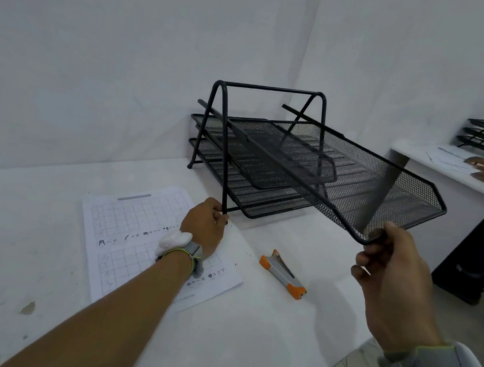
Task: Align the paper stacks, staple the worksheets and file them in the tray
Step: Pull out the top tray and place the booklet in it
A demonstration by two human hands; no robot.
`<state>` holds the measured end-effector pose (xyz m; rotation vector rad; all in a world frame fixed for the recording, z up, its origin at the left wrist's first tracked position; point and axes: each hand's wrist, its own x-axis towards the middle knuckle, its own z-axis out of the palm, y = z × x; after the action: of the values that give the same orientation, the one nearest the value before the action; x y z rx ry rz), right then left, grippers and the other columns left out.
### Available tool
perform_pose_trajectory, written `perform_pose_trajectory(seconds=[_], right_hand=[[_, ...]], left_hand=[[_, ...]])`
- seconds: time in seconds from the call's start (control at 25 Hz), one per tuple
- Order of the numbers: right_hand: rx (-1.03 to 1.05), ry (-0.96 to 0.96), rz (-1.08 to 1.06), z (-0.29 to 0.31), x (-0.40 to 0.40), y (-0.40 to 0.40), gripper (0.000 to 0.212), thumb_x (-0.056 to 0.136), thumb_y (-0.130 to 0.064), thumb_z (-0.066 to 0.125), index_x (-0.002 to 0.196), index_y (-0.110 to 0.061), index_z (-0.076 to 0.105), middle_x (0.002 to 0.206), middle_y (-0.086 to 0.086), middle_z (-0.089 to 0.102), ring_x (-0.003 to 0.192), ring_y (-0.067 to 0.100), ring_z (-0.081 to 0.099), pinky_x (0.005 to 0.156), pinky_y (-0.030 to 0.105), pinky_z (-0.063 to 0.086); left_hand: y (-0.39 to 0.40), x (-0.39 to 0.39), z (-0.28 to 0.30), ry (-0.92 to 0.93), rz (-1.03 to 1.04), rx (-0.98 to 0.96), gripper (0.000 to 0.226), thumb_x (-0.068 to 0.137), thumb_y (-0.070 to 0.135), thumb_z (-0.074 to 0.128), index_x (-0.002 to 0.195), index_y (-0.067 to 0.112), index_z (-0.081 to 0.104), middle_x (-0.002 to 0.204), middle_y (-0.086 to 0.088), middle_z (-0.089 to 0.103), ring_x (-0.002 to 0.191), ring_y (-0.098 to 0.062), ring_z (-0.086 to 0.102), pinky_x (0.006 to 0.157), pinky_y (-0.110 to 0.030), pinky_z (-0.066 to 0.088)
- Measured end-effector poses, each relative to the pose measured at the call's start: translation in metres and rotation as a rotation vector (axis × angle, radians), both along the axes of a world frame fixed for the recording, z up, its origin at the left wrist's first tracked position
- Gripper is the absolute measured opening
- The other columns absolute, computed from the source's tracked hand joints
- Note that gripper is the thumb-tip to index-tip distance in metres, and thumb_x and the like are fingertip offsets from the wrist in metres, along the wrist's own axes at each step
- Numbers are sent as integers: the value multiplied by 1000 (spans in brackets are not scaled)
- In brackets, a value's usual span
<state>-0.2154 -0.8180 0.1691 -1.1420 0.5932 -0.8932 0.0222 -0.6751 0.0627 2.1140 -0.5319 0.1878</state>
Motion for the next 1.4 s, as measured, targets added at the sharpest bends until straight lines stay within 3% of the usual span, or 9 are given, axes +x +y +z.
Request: perform_pose_trajectory(seconds=[0.52, 0.84, 1.0, 1.08, 1.16, 1.24, 1.32, 1.4], right_hand=[[13, -28, 23, -3, -14, 1, 28, 95, -35, 53, 72, -19, 56, 60, -4, 53, 52, 13, 48, 55, 29, 37], [111, -33, 106, -10, -19, 7, 55, 96, -60, 31, 71, -19, 59, 62, 0, 53, 55, 16, 45, 58, 34, 33], [124, 78, 104, -31, -19, 20, 54, 101, -54, 32, 78, -14, 60, 61, 3, 52, 52, 16, 45, 56, 34, 31], [-10, 226, 137, -39, -14, 32, 42, 102, -41, 41, 78, -13, 61, 61, 4, 56, 49, 16, 48, 56, 33, 34], [-305, 427, 229, -45, -5, 45, 33, 98, -35, 49, 76, -18, 66, 66, 1, 65, 55, 14, 58, 59, 31, 41], [-551, 568, 352, -50, 6, 58, 32, 96, -43, 51, 78, -24, 68, 77, -9, 70, 73, 5, 65, 67, 26, 46], [-691, 650, 438, -53, 24, 74, 31, 96, -48, 49, 83, -27, 67, 84, -15, 70, 100, -1, 60, 80, 22, 45], [-817, 739, 500, -54, 44, 84, 28, 96, -50, 45, 91, -30, 64, 90, -16, 67, 111, 11, 55, 99, 29, 39]], left_hand=[[0, 3, -3, -22, -2, -15, 17, 94, 24, 59, 106, 13, 59, 86, 1, 69, 82, -19, 64, 74, -34, 51], [-3, 8, -7, -17, 35, -31, 24, 89, 32, 61, 108, 19, 56, 85, 6, 67, 83, -14, 63, 73, -32, 51], [-9, 0, 2, 88, 133, -233, 27, 85, 35, 67, 106, 20, 59, 84, 7, 69, 71, -7, 64, 66, -28, 49], [-3, -1, 13, 201, 147, -363, 26, 85, 34, 68, 106, 20, 61, 84, 6, 69, 72, -6, 63, 65, -26, 47], [17, 2, 27, 323, 29, -358, 30, 90, 37, 62, 114, 20, 59, 98, 4, 65, 89, -13, 62, 74, -25, 44], [38, 1, 41, 395, -44, -358, 30, 94, 36, 56, 119, 18, 57, 111, 0, 63, 102, -19, 60, 86, -30, 46], [68, -10, 51, 428, -19, -381, 25, 96, 31, 52, 117, 17, 57, 117, -1, 61, 109, -22, 58, 89, -32, 44], [100, -30, 57, 483, 31, -405, 22, 97, 31, 51, 114, 19, 56, 117, 0, 58, 113, -25, 55, 91, -33, 42]])
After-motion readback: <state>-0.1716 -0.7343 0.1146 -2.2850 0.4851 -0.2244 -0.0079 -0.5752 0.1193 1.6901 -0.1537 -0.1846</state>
